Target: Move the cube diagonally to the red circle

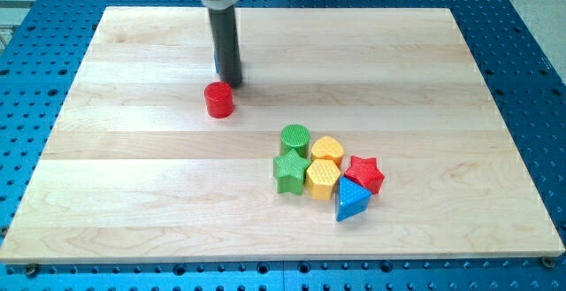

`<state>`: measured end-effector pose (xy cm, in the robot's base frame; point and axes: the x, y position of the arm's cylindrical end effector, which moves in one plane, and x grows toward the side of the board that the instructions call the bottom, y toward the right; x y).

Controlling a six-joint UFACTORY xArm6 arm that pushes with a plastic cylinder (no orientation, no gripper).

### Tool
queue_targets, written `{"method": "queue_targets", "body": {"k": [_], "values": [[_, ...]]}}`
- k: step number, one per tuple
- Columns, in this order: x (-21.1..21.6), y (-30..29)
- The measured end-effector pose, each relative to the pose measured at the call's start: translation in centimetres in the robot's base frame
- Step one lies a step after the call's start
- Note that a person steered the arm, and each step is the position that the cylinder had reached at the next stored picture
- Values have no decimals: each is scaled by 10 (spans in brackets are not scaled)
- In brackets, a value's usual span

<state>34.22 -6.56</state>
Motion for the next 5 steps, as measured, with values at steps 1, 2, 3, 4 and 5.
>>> {"method": "queue_targets", "body": {"k": [1, 2, 3, 4, 5], "values": [[-45, -28], [-43, 22], [-77, 50], [-87, 40], [-71, -21]]}}
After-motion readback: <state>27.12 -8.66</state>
